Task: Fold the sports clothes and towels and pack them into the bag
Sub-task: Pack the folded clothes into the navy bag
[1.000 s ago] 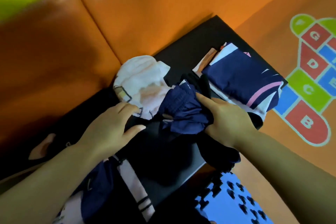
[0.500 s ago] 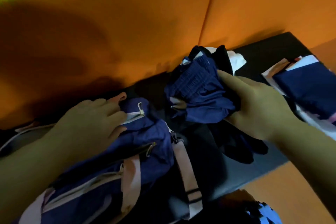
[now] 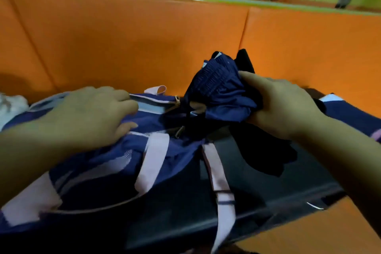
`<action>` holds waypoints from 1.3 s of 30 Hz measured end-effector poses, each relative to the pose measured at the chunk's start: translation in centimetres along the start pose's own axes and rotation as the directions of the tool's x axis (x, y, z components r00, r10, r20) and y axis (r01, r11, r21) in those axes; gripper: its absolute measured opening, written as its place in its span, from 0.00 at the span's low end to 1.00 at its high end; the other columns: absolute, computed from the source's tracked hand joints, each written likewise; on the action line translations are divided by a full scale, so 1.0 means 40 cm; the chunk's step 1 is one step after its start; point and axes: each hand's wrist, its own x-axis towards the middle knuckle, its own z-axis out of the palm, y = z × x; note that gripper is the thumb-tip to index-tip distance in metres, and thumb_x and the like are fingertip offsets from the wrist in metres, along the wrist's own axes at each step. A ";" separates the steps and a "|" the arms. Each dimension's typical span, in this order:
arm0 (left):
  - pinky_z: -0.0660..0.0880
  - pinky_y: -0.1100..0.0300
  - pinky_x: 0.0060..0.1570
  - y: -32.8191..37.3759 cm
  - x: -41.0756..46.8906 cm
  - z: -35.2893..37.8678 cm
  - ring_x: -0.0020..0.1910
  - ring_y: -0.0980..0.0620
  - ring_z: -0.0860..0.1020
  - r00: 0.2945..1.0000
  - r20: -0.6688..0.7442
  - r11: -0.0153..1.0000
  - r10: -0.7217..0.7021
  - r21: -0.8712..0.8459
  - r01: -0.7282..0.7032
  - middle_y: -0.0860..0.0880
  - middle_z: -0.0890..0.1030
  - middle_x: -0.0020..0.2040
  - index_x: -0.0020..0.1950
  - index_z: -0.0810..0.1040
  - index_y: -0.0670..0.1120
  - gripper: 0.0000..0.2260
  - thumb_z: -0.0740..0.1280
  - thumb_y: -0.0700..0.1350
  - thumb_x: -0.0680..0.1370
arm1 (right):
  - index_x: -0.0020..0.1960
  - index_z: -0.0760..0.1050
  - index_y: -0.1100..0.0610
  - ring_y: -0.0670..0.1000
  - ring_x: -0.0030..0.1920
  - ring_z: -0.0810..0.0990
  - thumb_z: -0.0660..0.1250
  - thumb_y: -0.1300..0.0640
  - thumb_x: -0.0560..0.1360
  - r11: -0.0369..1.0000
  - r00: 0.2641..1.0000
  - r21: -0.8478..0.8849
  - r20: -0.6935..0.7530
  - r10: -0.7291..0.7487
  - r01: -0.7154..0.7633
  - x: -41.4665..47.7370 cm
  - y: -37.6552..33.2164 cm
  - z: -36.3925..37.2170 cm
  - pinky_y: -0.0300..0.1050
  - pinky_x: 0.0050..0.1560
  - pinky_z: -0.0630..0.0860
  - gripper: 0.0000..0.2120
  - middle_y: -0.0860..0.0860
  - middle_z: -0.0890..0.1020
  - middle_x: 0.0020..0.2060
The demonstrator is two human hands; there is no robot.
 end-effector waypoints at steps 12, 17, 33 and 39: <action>0.71 0.57 0.44 0.089 -0.255 -0.165 0.55 0.53 0.73 0.917 0.162 0.920 -0.365 -0.088 0.382 0.56 0.72 0.52 0.54 0.72 0.56 0.12 0.62 0.60 0.76 | 0.72 0.60 0.40 0.59 0.61 0.75 0.68 0.46 0.69 0.997 0.996 -0.024 -0.050 -0.074 0.073 -0.193 -0.087 -0.163 0.51 0.51 0.75 0.34 0.51 0.77 0.63; 0.71 0.55 0.52 0.056 -0.266 -0.041 0.63 0.50 0.69 0.873 0.294 0.883 -0.388 -0.152 0.444 0.52 0.71 0.64 0.68 0.67 0.52 0.22 0.61 0.59 0.77 | 0.69 0.64 0.41 0.58 0.60 0.75 0.69 0.48 0.68 0.994 0.996 0.067 -0.034 -0.082 0.084 -0.147 -0.111 -0.119 0.53 0.50 0.75 0.31 0.51 0.79 0.60; 0.70 0.51 0.59 -0.031 -0.231 0.123 0.59 0.50 0.74 0.800 0.562 0.772 -0.211 -0.406 0.489 0.55 0.77 0.62 0.62 0.71 0.59 0.15 0.52 0.60 0.80 | 0.71 0.59 0.37 0.54 0.58 0.74 0.66 0.40 0.69 0.977 0.968 0.077 0.139 -0.207 0.197 0.100 -0.157 0.109 0.48 0.48 0.73 0.32 0.46 0.77 0.57; 0.72 0.56 0.54 0.019 -0.252 0.078 0.48 0.55 0.76 0.745 0.664 0.664 -0.065 -0.528 0.529 0.57 0.80 0.46 0.43 0.76 0.57 0.14 0.54 0.60 0.80 | 0.73 0.54 0.36 0.51 0.65 0.73 0.65 0.39 0.70 0.948 0.896 0.027 0.319 -0.310 0.318 0.056 -0.140 0.150 0.46 0.56 0.73 0.35 0.43 0.71 0.67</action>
